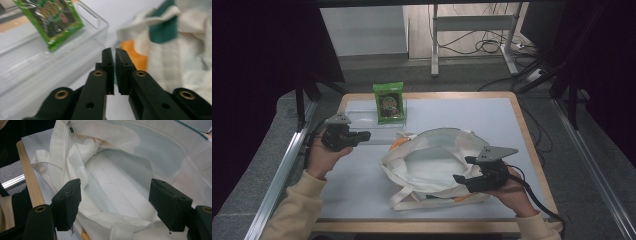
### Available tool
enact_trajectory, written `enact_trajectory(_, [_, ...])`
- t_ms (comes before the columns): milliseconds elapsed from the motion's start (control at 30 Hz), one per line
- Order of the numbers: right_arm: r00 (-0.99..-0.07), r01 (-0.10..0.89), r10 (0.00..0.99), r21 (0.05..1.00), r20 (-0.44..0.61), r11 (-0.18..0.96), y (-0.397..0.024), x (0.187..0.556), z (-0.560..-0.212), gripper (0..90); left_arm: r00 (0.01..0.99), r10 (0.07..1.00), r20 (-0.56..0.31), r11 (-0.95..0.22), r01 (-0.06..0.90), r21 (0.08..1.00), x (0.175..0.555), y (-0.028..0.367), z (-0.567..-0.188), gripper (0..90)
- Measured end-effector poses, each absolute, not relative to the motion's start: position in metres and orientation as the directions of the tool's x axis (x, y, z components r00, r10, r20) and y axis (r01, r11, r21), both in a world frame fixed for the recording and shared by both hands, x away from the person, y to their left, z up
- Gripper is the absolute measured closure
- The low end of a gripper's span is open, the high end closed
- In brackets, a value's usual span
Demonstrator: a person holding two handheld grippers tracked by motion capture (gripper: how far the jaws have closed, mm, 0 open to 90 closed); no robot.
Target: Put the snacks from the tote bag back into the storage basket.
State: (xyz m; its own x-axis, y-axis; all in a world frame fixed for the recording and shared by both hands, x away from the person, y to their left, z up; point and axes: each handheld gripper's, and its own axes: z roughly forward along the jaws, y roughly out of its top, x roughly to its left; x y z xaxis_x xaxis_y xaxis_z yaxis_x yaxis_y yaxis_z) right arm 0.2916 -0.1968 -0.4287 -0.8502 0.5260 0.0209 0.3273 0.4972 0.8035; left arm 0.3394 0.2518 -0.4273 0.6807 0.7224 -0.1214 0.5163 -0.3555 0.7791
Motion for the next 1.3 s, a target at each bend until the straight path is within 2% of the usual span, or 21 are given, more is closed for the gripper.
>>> enact_trajectory(67, [-0.851,0.327,0.525,0.804,0.020,0.498,-0.197,0.291,-0.429,26.2,0.697,0.708,-0.118,-0.364,0.503,0.784,0.330,0.250,-0.430,76.5])
enact_trajectory(267, [-0.848,0.331,0.529,0.804,0.024,0.494,-0.198,0.292,-0.428,26.2,0.710,0.695,-0.114,-0.386,0.502,0.774,0.312,0.246,-0.433,43.8])
enact_trajectory(367, [-0.847,0.332,0.530,0.802,0.023,0.496,-0.198,0.291,-0.427,26.0,0.715,0.687,-0.130,-0.373,0.500,0.781,0.307,0.246,-0.431,33.4])
enact_trajectory(433, [-0.848,0.332,0.529,0.804,0.026,0.493,-0.199,0.291,-0.427,26.0,0.727,0.676,-0.123,-0.375,0.483,0.791,0.304,0.246,-0.430,29.9])
enact_trajectory(1300, [-0.845,0.328,0.534,0.808,0.019,0.490,-0.200,0.290,-0.425,25.6,0.731,0.672,-0.122,-0.379,0.480,0.791,0.303,0.241,-0.433,24.0])
